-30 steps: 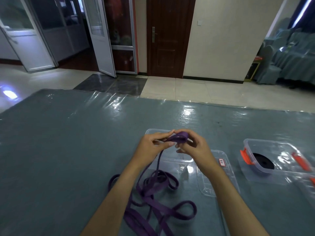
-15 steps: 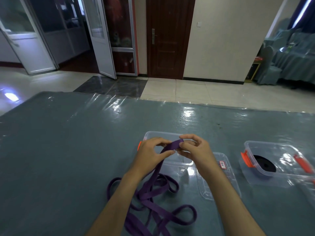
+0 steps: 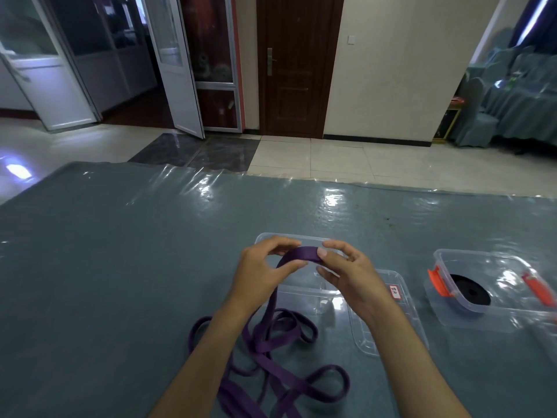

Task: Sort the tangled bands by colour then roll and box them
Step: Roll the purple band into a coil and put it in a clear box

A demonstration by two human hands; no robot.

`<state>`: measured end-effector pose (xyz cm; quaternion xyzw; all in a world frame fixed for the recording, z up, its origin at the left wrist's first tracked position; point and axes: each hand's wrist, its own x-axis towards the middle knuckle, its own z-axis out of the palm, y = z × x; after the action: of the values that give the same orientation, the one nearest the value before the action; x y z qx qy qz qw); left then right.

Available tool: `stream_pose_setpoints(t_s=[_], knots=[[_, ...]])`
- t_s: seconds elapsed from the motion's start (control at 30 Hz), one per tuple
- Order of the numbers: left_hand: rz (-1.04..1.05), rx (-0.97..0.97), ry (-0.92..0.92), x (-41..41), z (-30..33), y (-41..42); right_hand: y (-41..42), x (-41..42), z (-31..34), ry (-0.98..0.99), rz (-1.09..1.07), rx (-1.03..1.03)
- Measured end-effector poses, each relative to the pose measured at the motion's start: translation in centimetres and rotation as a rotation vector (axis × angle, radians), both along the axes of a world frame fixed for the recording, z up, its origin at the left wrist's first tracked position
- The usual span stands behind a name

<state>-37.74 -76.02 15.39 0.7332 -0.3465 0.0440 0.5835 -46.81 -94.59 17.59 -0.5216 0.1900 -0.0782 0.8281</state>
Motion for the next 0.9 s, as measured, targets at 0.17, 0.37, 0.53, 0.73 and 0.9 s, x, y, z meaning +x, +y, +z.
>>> stream_pose_setpoints(t_s=[0.17,0.37,0.53,0.73,0.9], knots=[[-0.056,-0.13,0.04,0.3,1.2,-1.1,0.6,0.2,-0.4,-0.064,0.098,0.28],[-0.055,-0.252,0.235,0.0,0.3,-2.4,1.6,1.1,0.2,-0.051,0.084,0.331],[-0.09,-0.249,0.215,-0.6,-0.3,-2.3,1.5,1.0,1.0,-0.033,0.075,0.208],[-0.091,-0.313,0.302,-0.3,0.2,-1.9,1.6,1.1,2.0,-0.062,-0.027,-0.325],[-0.146,-0.305,0.337,0.3,0.6,-1.4,1.1,1.1,2.9,-0.261,0.048,-0.648]])
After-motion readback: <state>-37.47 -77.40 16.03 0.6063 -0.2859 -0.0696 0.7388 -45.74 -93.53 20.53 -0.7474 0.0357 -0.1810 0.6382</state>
